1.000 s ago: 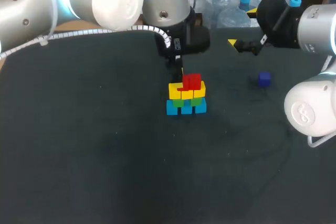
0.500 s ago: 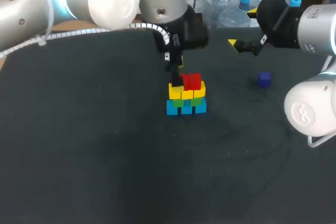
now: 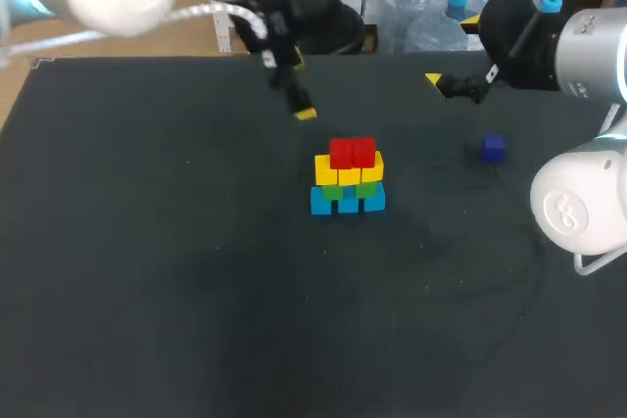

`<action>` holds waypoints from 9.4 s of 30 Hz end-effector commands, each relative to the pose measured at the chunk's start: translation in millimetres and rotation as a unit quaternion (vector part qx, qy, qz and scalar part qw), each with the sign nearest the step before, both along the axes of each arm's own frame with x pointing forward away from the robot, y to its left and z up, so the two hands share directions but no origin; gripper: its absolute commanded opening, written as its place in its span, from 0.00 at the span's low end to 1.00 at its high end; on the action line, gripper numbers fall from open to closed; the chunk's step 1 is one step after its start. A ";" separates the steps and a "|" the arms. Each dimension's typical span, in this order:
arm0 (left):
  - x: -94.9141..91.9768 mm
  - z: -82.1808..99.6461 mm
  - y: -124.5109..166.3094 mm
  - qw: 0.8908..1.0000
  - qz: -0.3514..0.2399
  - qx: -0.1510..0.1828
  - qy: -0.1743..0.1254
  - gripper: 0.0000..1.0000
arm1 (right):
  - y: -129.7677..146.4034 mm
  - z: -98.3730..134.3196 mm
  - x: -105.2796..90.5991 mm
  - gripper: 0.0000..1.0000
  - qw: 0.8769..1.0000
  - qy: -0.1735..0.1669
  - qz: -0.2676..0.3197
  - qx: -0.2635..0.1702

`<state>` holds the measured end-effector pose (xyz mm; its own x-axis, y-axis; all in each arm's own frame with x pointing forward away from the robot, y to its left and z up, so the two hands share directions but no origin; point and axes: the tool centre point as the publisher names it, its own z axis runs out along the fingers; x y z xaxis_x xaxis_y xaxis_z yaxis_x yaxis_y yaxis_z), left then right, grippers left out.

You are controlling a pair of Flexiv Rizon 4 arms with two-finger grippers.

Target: Place the blue cubes, place green cubes on the blue cubes, place the yellow cubes on the green cubes, then place the red cubes on the yellow cubes, and place purple cube on the red cubes.

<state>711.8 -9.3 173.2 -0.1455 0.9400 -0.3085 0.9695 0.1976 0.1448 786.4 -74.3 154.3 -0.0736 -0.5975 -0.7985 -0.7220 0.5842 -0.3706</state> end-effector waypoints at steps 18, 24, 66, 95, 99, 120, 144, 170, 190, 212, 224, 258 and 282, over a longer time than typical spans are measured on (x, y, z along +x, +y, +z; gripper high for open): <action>11.1 47.4 130.7 0.900 0.261 -0.180 -0.298 1.00 | 0.8 0.2 -0.8 1.00 1.000 0.000 -0.002 -0.001; 12.2 46.0 157.3 0.871 0.317 -0.198 -0.318 1.00 | 0.8 0.2 -0.8 1.00 1.000 0.000 -0.002 -0.001; 16.4 50.4 142.1 0.884 0.280 -0.221 -0.304 1.00 | -35.5 -56.8 -2.9 1.00 0.981 0.074 0.082 -0.160; 16.4 50.4 142.1 0.884 0.280 -0.221 -0.304 1.00 | -90.8 -134.2 15.9 1.00 0.902 0.335 0.164 -0.217; 16.4 50.4 142.1 0.884 0.280 -0.221 -0.304 1.00 | -94.5 -133.4 13.9 1.00 0.895 0.351 0.166 -0.220; 16.4 50.4 142.1 0.884 0.280 -0.221 -0.304 1.00 | -93.1 -133.1 -32.9 1.00 0.885 0.357 0.173 -0.243; 16.4 50.4 142.1 0.884 0.280 -0.221 -0.304 1.00 | -95.3 -158.7 -43.1 0.48 0.886 0.318 0.173 -0.289; 16.4 50.4 142.1 0.884 0.280 -0.221 -0.304 1.00 | -84.4 -135.0 -35.8 0.00 0.898 0.302 0.172 -0.269; 16.4 50.4 142.1 0.884 0.280 -0.221 -0.304 1.00 | -0.1 -21.6 -54.6 0.00 0.950 0.190 0.200 -0.149; 16.4 50.4 142.1 0.884 0.280 -0.221 -0.304 1.00 | 9.8 -15.9 -53.6 0.00 0.931 0.207 0.217 -0.208; 16.4 50.4 142.1 0.884 0.280 -0.221 -0.304 1.00 | 53.1 -9.2 -60.4 0.00 0.845 0.260 0.324 -0.338; 16.4 50.4 142.1 0.884 0.280 -0.221 -0.304 1.00 | 112.8 -31.1 -86.7 0.00 0.854 0.325 0.288 -0.286; 16.4 50.4 142.1 0.884 0.280 -0.221 -0.304 1.00 | 131.8 -38.6 -93.9 0.00 0.837 0.334 0.309 -0.303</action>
